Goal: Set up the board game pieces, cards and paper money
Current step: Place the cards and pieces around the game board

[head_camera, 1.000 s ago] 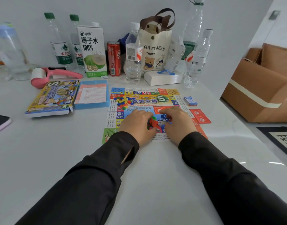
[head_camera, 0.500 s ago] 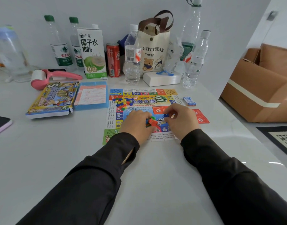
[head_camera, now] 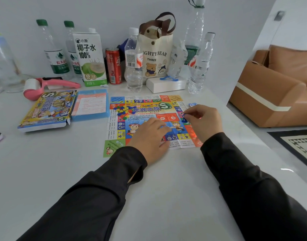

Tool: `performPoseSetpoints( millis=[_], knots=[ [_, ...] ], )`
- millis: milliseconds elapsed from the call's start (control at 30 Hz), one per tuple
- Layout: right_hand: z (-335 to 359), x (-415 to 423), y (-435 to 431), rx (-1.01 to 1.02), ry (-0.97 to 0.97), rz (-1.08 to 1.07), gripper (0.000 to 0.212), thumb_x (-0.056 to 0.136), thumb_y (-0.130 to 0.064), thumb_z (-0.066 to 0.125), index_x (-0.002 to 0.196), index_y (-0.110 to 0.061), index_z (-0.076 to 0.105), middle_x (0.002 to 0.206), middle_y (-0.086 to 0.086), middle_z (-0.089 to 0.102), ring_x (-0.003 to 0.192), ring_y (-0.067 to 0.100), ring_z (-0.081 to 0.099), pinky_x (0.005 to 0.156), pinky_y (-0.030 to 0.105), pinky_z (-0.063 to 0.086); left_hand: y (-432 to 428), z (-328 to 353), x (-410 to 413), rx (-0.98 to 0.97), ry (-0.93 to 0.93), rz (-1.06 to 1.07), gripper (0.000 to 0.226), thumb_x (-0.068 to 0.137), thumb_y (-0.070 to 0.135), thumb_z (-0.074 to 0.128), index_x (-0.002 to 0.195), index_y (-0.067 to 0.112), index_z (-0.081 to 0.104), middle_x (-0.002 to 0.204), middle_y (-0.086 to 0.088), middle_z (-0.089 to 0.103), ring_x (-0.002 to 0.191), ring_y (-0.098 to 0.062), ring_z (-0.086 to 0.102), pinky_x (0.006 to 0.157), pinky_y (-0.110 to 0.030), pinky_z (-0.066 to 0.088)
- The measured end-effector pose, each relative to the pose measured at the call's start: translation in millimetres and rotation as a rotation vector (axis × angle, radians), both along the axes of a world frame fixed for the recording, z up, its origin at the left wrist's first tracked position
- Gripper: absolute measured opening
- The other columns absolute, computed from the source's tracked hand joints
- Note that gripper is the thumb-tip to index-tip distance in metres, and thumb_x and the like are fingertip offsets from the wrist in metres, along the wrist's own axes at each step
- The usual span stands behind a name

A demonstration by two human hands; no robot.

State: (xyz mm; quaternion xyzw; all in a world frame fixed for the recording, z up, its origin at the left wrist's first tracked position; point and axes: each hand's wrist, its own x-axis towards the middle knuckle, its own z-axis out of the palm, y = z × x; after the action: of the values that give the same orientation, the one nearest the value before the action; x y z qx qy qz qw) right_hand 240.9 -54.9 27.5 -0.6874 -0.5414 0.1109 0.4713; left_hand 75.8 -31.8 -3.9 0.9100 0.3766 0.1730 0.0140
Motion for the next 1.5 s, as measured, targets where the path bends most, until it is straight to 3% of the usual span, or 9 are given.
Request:
performPoseSetpoints(
  millis=[133,367,533,800,1200,1400,1500],
  knots=[
    [0,18,-3,0.024,0.008,-0.096,0.009,0.085,-0.006,0.061,0.082,-0.011,0.067,0.077,0.000,0.063,0.065,0.006,0.055,0.054,0.008,0.038,-1,-2,1,0.002,0.037,-0.028,0.047,0.095,0.038,0.041,0.139,0.021,0.039,0.144,0.004,0.036,0.135,-0.014,0.022,0.112,-0.030,0.019],
    [-3,40,-6,-0.130,0.023,-0.194,0.012,0.085,-0.008,0.057,0.079,-0.012,0.066,0.083,0.003,0.063,0.079,0.017,0.057,0.065,0.026,0.042,0,-4,0,0.001,0.033,-0.024,0.048,0.094,0.037,0.042,0.139,0.023,0.039,0.144,0.006,0.034,0.135,-0.011,0.020,0.110,-0.026,0.015],
    [-4,36,-8,-0.250,-0.045,-0.140,0.011,0.087,-0.010,0.055,0.080,-0.012,0.063,0.083,0.002,0.059,0.071,0.013,0.051,0.051,0.017,0.035,-1,-5,1,-0.003,-0.006,-0.020,0.045,0.093,0.033,0.045,0.138,0.023,0.042,0.142,0.005,0.038,0.134,-0.012,0.022,0.110,-0.024,0.015],
    [-3,34,-8,-0.368,-0.157,-0.056,0.010,0.090,-0.017,0.052,0.085,-0.014,0.060,0.085,-0.001,0.058,0.069,0.010,0.051,0.052,0.016,0.038,0,-5,0,-0.012,-0.047,-0.009,0.043,0.093,0.027,0.046,0.136,0.022,0.045,0.141,0.004,0.040,0.133,-0.012,0.024,0.109,-0.024,0.016],
    [-4,34,-7,-0.363,-0.174,-0.070,0.016,0.092,-0.020,0.049,0.097,-0.013,0.063,0.089,0.000,0.058,0.078,0.013,0.053,0.055,0.016,0.037,1,-6,-1,0.011,-0.119,0.004,0.038,0.091,0.018,0.049,0.129,0.017,0.054,0.134,0.001,0.048,0.129,-0.015,0.033,0.106,-0.025,0.023],
    [-3,33,-6,-0.264,-0.141,-0.125,0.019,0.092,-0.020,0.048,0.096,-0.010,0.065,0.092,0.005,0.064,0.083,0.017,0.057,0.068,0.025,0.043,5,-6,-4,-0.021,-0.292,0.120,0.029,0.090,0.009,0.049,0.116,0.010,0.063,0.118,-0.001,0.061,0.117,-0.016,0.044,0.094,-0.018,0.026],
    [0,35,-7,-0.241,-0.161,-0.130,0.019,0.092,-0.018,0.049,0.093,-0.009,0.065,0.090,0.007,0.065,0.083,0.020,0.057,0.065,0.023,0.042,9,-6,-6,-0.073,-0.360,0.201,0.027,0.091,0.010,0.050,0.113,0.011,0.065,0.116,0.000,0.062,0.116,-0.015,0.046,0.092,-0.018,0.029]
  ],
)
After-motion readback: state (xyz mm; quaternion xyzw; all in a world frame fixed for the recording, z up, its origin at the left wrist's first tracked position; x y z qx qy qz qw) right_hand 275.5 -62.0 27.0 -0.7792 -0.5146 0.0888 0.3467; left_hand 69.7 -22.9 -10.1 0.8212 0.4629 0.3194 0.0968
